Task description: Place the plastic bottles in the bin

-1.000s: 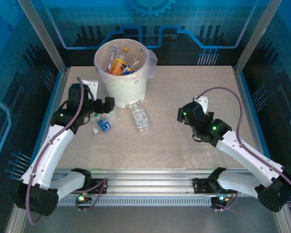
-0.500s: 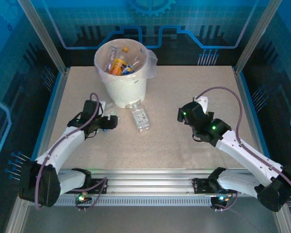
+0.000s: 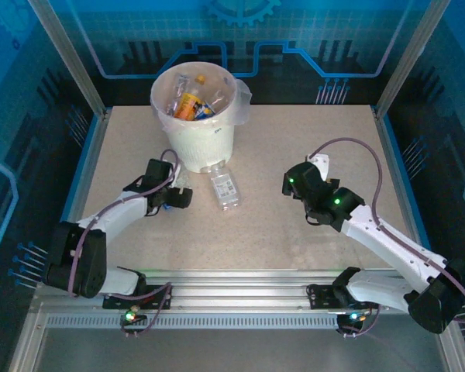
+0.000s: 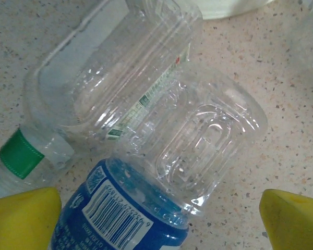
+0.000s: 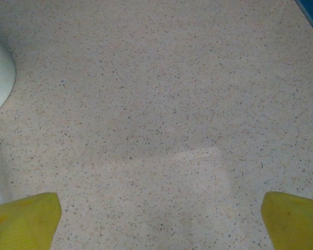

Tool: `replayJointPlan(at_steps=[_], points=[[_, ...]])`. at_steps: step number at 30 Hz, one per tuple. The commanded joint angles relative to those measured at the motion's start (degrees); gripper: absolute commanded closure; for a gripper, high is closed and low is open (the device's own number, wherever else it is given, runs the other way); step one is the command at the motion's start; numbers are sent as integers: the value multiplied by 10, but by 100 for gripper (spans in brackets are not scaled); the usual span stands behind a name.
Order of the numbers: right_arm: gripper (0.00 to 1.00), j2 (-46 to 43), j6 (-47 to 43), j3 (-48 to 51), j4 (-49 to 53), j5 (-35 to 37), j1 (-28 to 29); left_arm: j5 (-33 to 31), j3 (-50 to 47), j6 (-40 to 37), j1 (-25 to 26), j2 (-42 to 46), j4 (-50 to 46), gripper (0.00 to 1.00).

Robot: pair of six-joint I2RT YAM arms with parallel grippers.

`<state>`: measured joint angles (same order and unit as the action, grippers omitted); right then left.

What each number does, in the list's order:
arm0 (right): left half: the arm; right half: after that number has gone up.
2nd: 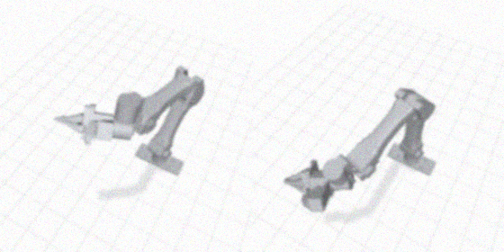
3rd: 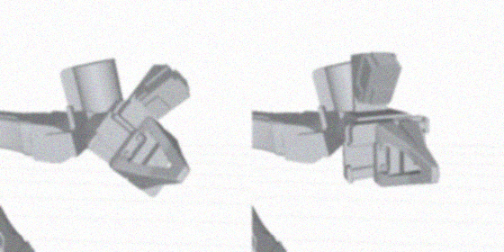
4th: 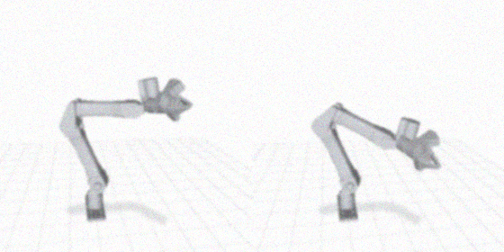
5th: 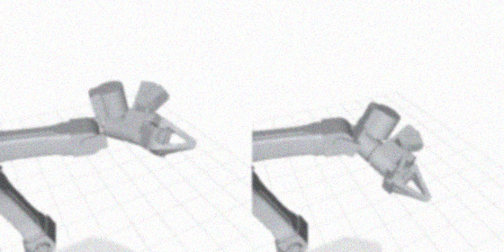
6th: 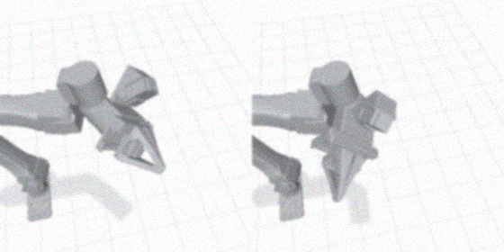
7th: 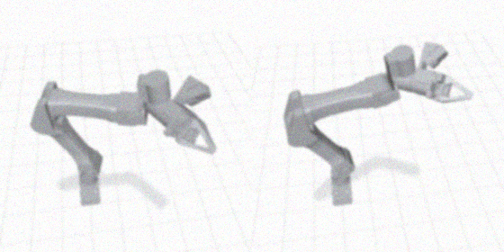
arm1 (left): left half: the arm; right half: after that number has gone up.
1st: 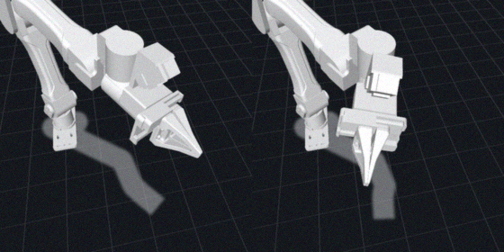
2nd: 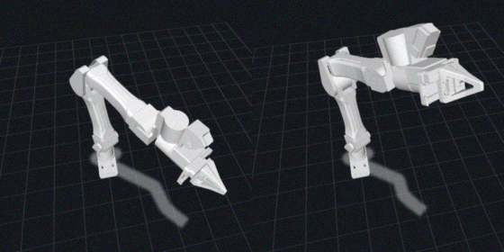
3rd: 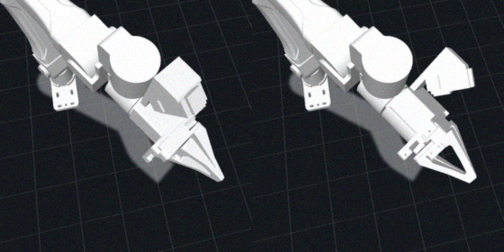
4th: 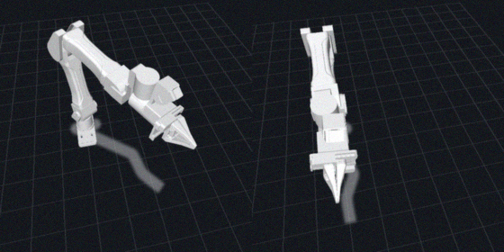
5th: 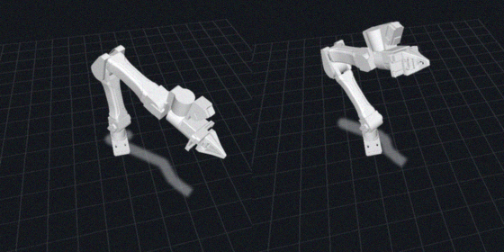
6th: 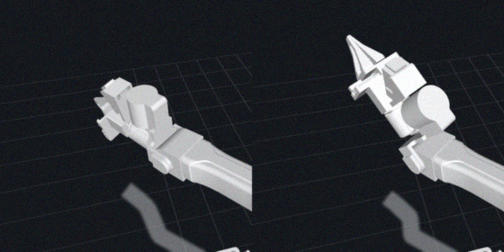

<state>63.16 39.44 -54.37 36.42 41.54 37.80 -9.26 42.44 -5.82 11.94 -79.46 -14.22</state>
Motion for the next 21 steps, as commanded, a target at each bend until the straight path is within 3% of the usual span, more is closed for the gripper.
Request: replayJointPlan(at_steps=[1, 21], points=[[0, 4, 3, -18, 1, 3, -7, -9, 27, -29, 10, -16, 6, 1], [0, 0, -2, -21, 3, 6, -8, -47, 66, -36, 45, -79, -58, 2]])
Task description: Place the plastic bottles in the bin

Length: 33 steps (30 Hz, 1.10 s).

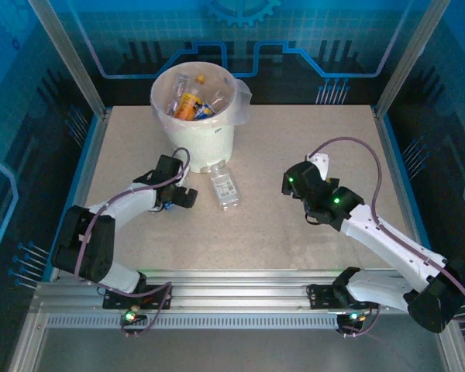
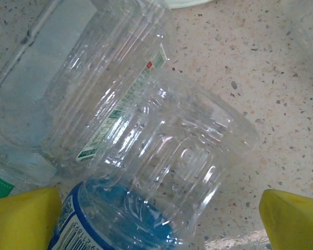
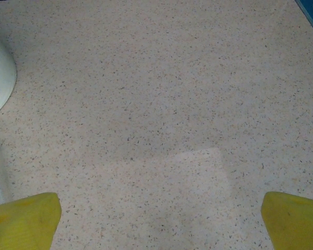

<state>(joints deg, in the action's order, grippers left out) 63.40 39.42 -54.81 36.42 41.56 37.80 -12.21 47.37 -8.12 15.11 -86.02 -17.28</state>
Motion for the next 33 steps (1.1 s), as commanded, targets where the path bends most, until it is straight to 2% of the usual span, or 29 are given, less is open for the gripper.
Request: replayJointPlan(at_steps=[1, 11, 15, 21, 33], points=[[0, -3, -3, -16, 4, 6, -8, -22, 19, -12, 18, -19, -32, 3], [0, -15, -3, -12, 8, 11, -8, -51, 38, 10, 64, -52, -81, 12], [0, -15, -2, -11, 9, 12, -8, -53, 46, 10, 70, -68, -92, 18], [0, -15, 0, -10, 12, 13, -8, -53, 54, 9, 71, -88, -93, 19], [0, -17, 1, -9, 13, 18, -8, -47, 60, 21, 93, -51, -110, 36]])
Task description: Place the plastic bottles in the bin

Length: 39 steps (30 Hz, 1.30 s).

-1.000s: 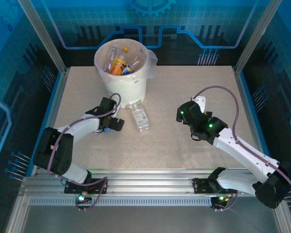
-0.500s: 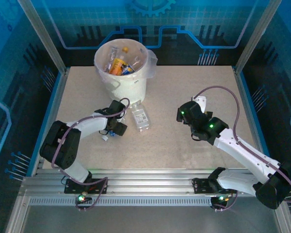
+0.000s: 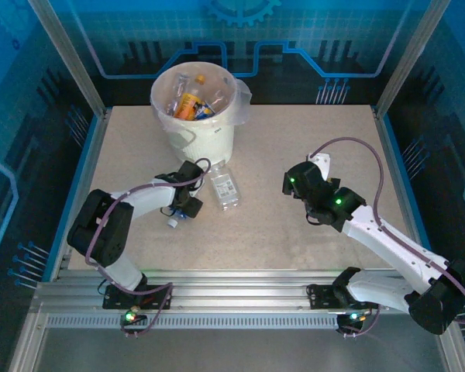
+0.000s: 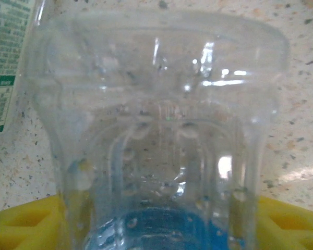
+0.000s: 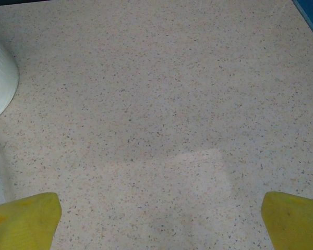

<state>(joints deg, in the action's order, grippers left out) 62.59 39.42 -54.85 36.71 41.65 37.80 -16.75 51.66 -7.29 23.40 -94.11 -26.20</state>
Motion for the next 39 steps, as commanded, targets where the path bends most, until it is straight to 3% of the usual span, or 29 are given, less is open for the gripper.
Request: replayJointPlan(at_steps=[1, 15, 24, 33, 39], points=[[0, -9, 1, -9, 10, 17, -8, 3, 16, 15, 13, 37, -22, 37], [0, -15, 0, -4, 1, 24, -9, 103, 5, 82, 73, 197, -25, 46], [0, -7, -4, -6, -4, 24, -9, 185, 96, 95, 101, 268, 23, 48], [0, -7, -1, -3, -8, 18, -9, 138, 320, 22, 93, 194, 5, 48], [0, -18, 4, 0, 1, 19, -9, 145, 489, 0, 41, 89, -25, 49]])
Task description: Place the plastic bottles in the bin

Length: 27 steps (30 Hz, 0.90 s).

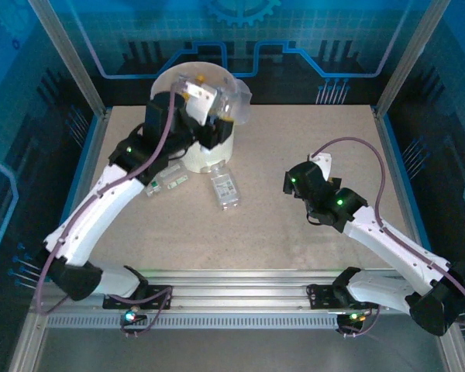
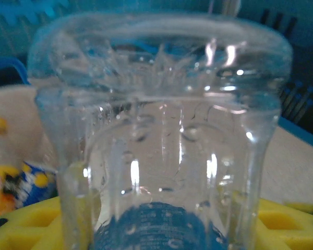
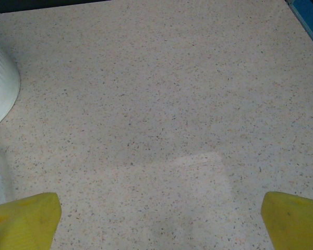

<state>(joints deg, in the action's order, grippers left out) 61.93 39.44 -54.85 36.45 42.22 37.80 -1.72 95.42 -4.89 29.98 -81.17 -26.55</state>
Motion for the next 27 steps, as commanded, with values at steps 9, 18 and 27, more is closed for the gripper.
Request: replayJointPlan(at_steps=[9, 18, 27], points=[[0, -11, 2, -6, 11, 16, -10, -4, 234, -23, -96, -187, -33, 51], [0, -9, 3, -15, 24, 19, -10, -7, 405, -20, -135, -341, -119, 51], [0, -6, 6, -16, 28, 22, -10, 1, 426, -12, -142, -386, -173, 48]])
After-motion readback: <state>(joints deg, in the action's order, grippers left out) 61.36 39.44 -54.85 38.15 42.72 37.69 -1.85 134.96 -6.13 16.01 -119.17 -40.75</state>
